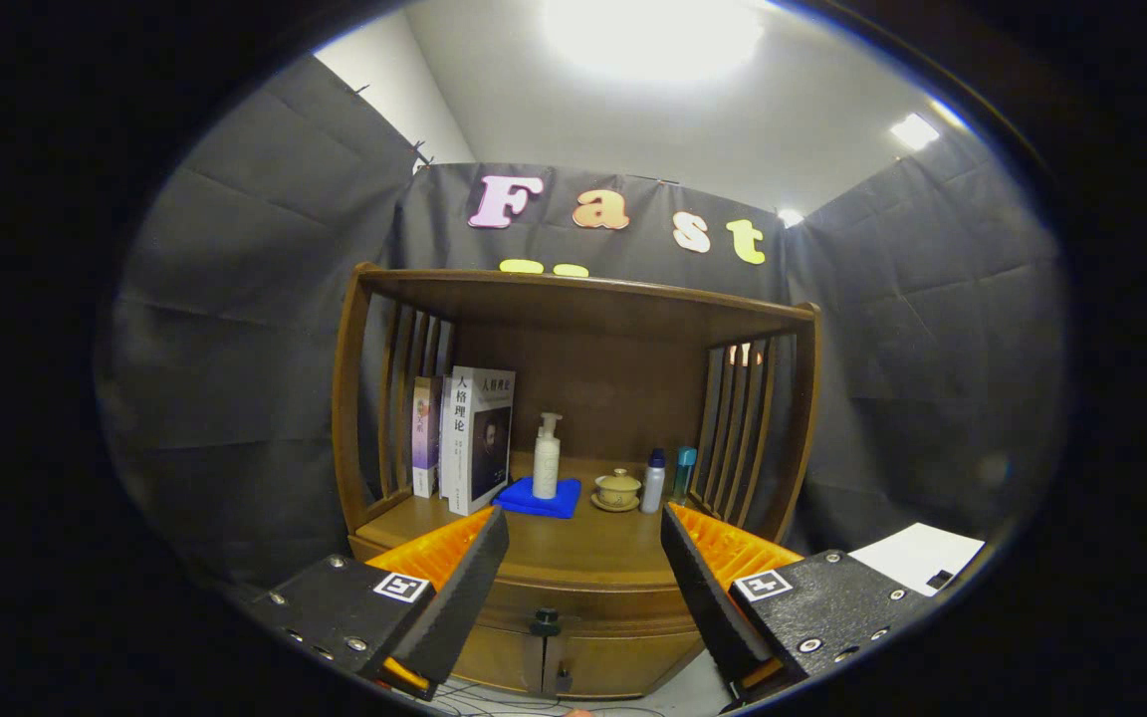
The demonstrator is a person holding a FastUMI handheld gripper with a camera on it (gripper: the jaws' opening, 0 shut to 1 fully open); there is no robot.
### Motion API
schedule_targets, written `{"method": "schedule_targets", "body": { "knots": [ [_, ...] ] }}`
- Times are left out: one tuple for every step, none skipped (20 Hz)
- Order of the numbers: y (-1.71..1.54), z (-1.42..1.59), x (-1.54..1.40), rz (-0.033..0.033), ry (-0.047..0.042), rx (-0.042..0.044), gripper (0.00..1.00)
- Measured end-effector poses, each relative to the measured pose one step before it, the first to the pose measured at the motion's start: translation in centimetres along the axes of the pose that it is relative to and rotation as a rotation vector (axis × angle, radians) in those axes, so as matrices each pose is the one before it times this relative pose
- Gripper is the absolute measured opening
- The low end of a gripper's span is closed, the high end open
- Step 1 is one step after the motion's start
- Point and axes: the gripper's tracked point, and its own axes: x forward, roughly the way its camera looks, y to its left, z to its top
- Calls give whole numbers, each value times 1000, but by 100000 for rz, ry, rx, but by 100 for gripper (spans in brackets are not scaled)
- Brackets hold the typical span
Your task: Pull open the drawer, take out the items inside it, and place them on the countertop above the cabinet.
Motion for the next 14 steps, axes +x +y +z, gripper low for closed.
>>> {"method": "schedule_targets", "body": {
  "knots": [
    [412, 79, -13, 207, -508, -2737, 95],
    [159, -186, 72, -237, -226, -3818, 95],
    [-48, -318, 194, -1130, 266, -4679, 95],
    [-777, -688, -123, -3612, 1165, -5346, 95],
    [-1119, -221, -74, -5634, 87, -4076, 95],
    [-362, 274, -144, -2192, -1887, -2426, 95],
    [398, 347, 4, 994, -1904, -867, 95],
    [778, -312, 294, 1501, -701, 452, 95],
    [488, -541, 318, 1172, 572, 1978, 95],
    [272, -901, 236, 1806, 1456, 3107, 95],
    [704, -800, 355, 3143, 1421, 3524, 95],
    [626, -671, 279, 2700, 1348, 2998, 95],
    [102, -749, 379, 833, 1518, 1889, 95],
    [-352, -955, 377, 157, 1703, 1048, 95]
  ]
}}
